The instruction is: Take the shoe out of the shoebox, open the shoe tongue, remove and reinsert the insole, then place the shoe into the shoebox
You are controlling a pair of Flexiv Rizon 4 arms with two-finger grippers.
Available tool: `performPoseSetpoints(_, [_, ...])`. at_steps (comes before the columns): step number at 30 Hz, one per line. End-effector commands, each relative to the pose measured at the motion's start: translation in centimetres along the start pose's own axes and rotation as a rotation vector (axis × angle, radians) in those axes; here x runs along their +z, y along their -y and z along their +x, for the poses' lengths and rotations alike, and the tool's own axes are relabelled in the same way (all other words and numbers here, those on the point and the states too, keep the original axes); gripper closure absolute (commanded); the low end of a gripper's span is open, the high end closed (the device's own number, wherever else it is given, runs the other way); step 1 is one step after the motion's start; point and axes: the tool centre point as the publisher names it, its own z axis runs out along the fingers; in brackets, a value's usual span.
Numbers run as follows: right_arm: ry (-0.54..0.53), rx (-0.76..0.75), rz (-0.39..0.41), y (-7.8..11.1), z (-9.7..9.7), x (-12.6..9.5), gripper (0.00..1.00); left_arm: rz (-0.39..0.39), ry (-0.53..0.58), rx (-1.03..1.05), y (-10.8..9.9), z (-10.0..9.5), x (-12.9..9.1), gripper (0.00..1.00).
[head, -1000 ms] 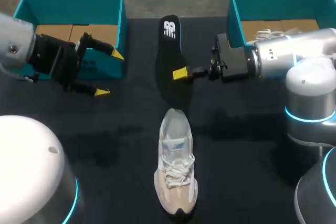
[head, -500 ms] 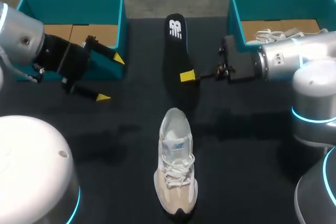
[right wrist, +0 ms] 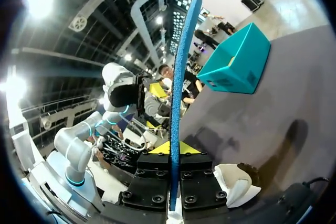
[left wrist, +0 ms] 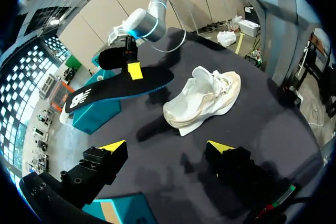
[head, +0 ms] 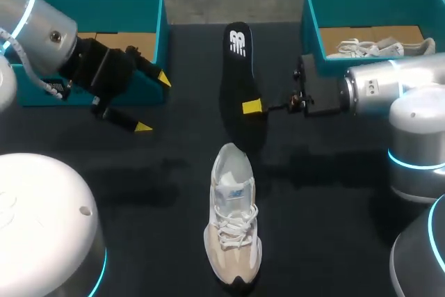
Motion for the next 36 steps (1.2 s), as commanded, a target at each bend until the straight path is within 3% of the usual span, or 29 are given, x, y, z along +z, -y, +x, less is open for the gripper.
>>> performPoseSetpoints(1, [0.002, 0.000, 0.001, 0.0, 0.0, 0.1, 1.00, -0.003, -0.013, 0.000, 0.0, -0.3, 0.1, 0.00])
performPoseSetpoints(6, [0.002, 0.000, 0.001, 0.0, 0.0, 0.1, 1.00, -0.007, -0.046, -0.028, 0.2, 0.0, 0.8, 0.00])
performPoseSetpoints(11, [0.000, -0.051, -0.023, 0.9, -0.3, 0.4, 1.00, -0.091, -0.159, -0.155, 0.0, 0.2, 2.1, 0.00])
performPoseSetpoints(16, [0.003, -0.108, -0.040, 1.4, -0.7, 0.4, 1.00, -0.163, -0.191, -0.188, 0.0, 1.2, 3.3, 0.00])
performPoseSetpoints(23, [-0.002, -0.152, -0.025, 1.9, -1.6, 0.8, 1.00, -0.174, -0.198, -0.206, -0.4, 3.0, 4.1, 0.00])
performPoseSetpoints(36, [-0.002, -0.152, -0.025, 1.9, -1.6, 0.8, 1.00, -0.174, -0.198, -0.206, -0.4, 3.0, 4.1, 0.00])
